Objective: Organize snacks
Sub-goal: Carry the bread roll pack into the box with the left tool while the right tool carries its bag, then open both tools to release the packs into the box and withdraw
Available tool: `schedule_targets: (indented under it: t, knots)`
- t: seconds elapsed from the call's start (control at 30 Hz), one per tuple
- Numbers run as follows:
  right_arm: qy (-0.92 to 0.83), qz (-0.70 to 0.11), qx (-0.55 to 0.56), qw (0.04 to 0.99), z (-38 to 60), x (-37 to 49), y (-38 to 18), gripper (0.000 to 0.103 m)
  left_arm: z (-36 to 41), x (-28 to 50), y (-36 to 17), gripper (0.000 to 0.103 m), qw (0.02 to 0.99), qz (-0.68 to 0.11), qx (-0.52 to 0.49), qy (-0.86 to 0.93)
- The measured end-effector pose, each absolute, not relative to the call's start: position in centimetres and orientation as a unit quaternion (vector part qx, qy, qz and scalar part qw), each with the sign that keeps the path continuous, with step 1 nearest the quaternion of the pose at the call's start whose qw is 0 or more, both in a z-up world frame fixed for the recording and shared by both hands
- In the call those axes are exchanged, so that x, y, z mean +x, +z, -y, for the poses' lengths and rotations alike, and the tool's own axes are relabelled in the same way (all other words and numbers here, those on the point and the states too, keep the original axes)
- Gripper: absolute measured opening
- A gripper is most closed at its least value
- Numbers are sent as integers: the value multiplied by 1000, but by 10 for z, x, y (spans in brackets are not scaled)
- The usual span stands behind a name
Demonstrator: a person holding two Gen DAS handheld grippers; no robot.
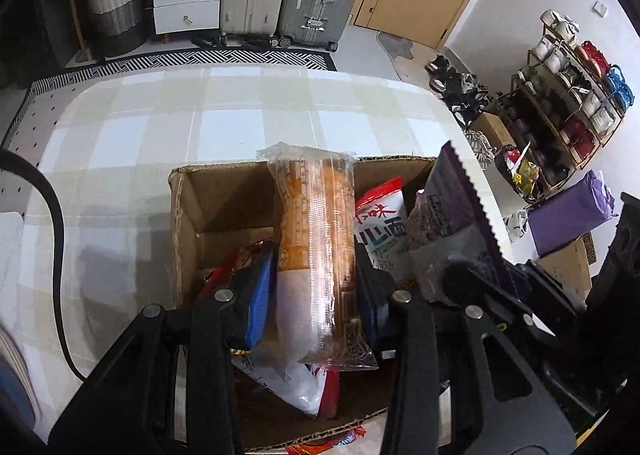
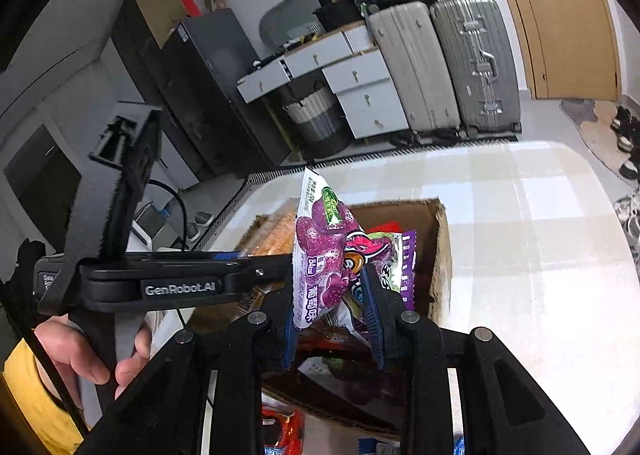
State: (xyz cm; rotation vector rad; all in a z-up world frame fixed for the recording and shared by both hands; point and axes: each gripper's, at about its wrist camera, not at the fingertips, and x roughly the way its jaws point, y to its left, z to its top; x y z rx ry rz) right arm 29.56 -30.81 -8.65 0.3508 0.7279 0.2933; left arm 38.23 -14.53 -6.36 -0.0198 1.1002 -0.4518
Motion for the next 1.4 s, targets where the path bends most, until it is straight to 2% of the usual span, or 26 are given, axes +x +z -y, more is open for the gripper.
schedule_targets:
  t: [0.47,0.73,0.97,1.07,1.13,1.2,1.3,1.4]
  knots:
    - [127,-377,160,903,314,301,-100,28,155,375,-91,33,803,-550,22,-227]
    - [122,-385,148,903,311,299,-98,28,164,362,-90,33,775,-580,45,-248]
    - [115,-391,139,903,309,298,-94,29,163,360,-66,34,803,-551,58,-220]
    - [120,-391,137,902,309,294,-93,29,158,359,-50,41,816,-533,55,-219]
    - [121,-384,132,906,308,291,-89,29,153,359,-40,58,817,-530,38,-226]
    - [118,-381,129,908,307,287,-86,29,151,357,-33,65,820,-525,36,-224]
    - [121,-377,125,910,305,282,-84,29,148,353,-25,66,824,-519,42,-222]
    - [111,-377,115,912,302,280,-83,35,144,348,-20,70,825,-519,39,-220]
